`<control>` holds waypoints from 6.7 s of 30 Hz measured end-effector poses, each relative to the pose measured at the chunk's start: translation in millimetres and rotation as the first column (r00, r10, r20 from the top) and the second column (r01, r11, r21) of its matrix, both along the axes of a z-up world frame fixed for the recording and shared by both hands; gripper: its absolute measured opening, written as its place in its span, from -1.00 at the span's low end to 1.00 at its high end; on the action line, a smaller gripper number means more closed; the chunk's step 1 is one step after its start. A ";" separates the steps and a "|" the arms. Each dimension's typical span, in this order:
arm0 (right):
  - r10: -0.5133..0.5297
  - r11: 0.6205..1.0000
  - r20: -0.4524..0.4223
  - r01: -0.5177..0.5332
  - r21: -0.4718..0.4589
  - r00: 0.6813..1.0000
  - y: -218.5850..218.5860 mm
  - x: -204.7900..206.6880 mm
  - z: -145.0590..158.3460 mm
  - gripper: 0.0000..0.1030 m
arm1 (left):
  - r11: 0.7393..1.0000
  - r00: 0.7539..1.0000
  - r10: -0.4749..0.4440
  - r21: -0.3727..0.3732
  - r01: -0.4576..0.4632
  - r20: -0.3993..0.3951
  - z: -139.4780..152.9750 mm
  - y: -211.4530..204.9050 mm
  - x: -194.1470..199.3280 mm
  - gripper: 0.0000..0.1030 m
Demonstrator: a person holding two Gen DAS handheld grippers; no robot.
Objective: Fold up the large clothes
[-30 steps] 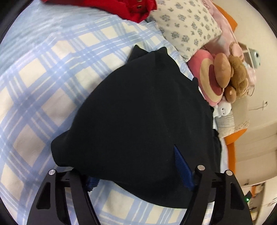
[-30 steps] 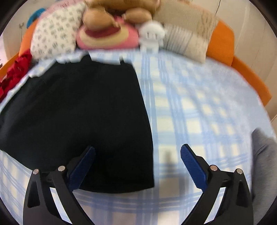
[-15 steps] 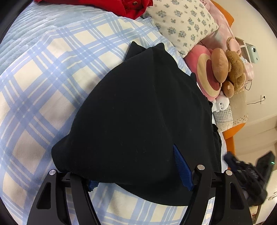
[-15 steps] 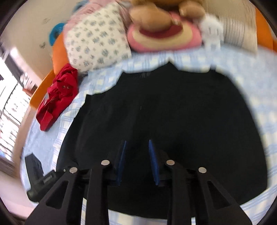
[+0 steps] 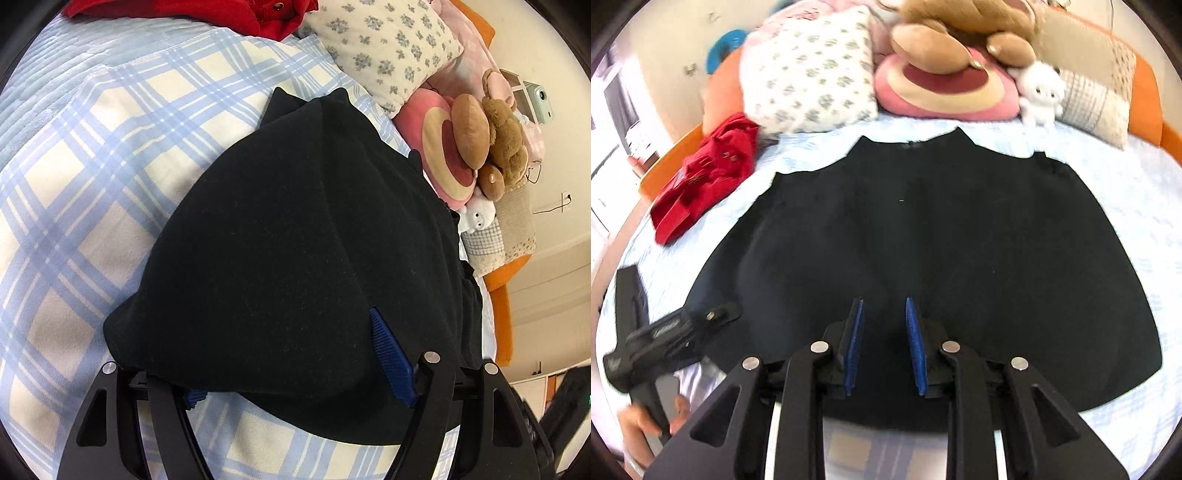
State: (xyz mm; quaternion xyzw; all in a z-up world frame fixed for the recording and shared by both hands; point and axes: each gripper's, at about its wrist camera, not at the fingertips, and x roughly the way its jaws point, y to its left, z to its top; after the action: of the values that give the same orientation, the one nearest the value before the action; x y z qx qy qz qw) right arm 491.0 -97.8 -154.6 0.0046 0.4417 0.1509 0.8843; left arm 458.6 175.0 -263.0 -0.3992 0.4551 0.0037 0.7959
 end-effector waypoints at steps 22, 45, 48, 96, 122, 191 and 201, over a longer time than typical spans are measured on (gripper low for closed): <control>-0.010 0.994 0.152 0.026 -0.105 0.988 10.4 -31.7 -57.3 -0.56 | 0.956 0.990 -0.119 0.260 0.134 -0.074 100.3 -32.4 32.1 -0.22; -0.077 0.973 0.227 0.124 -0.197 0.971 7.0 -54.3 -52.3 -0.61 | 0.319 0.838 -0.472 0.832 0.453 -0.275 131.1 -434.5 66.8 -0.36; -0.077 0.974 0.218 0.120 -0.191 0.973 5.8 -55.0 -52.8 -0.62 | 0.264 0.826 -0.482 0.851 0.454 -0.292 108.7 -463.5 60.0 -0.43; -0.116 0.981 0.141 0.092 0.169 0.983 -154.5 -70.2 40.7 0.91 | 0.664 0.814 -0.462 0.746 0.053 0.352 330.0 -256.1 -72.1 0.89; -0.154 0.953 -0.101 0.175 0.248 0.983 -236.3 -4.3 -51.5 -0.32 | 0.716 0.891 -0.448 0.570 0.404 -0.069 56.5 -248.4 3.6 0.88; -0.281 0.944 -0.138 0.300 0.139 0.950 -234.7 201.1 -3.0 0.23 | 0.641 0.808 -0.584 0.650 0.408 0.069 73.2 -313.3 30.7 0.65; 0.013 0.955 -0.069 0.008 0.297 0.998 -204.0 110.5 36.1 -0.46 | 0.641 0.820 -0.569 0.659 0.394 0.063 73.6 -316.3 28.8 0.66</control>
State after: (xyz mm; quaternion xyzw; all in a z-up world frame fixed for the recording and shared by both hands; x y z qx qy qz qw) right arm 601.5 -301.8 -118.5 0.1422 0.4449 0.2166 0.8573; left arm 487.4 -141.4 -189.4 0.0249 0.4076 -0.1146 0.9056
